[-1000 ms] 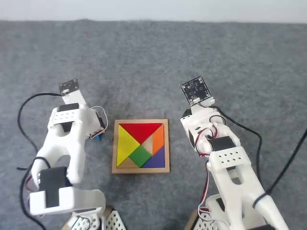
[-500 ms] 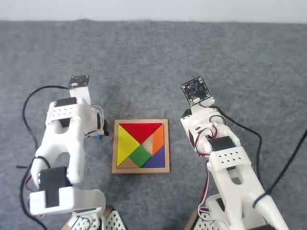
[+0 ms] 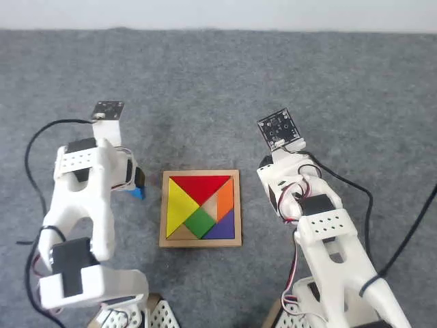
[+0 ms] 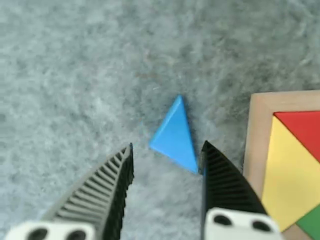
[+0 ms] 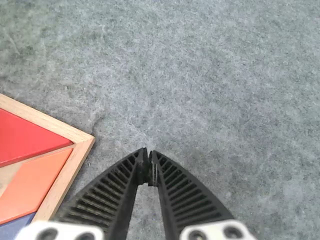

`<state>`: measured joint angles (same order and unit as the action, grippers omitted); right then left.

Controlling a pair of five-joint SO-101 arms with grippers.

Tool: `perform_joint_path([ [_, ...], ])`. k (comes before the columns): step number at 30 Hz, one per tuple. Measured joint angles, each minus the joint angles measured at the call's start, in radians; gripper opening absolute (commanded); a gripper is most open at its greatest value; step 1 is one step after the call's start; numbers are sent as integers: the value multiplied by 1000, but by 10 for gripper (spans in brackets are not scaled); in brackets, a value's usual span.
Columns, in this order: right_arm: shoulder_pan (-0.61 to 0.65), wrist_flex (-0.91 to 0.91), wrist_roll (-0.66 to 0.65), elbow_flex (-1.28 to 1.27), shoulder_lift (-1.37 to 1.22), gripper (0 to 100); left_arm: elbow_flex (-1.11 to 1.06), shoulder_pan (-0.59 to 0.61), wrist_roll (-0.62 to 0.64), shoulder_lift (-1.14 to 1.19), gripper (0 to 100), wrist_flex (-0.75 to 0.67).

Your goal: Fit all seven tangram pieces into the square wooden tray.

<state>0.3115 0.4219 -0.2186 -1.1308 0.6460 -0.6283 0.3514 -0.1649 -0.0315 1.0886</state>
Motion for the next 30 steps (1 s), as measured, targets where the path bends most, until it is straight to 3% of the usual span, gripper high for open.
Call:
perform_joint_path([
  [7,0,0,0,0,0,7,-41,0,35,55,210,-71],
  [16,0,0,0,0,0,7,130,2,63,227,206,37],
  [30,0,0,0,0,0,7,187,-5,61,265,205,34],
])
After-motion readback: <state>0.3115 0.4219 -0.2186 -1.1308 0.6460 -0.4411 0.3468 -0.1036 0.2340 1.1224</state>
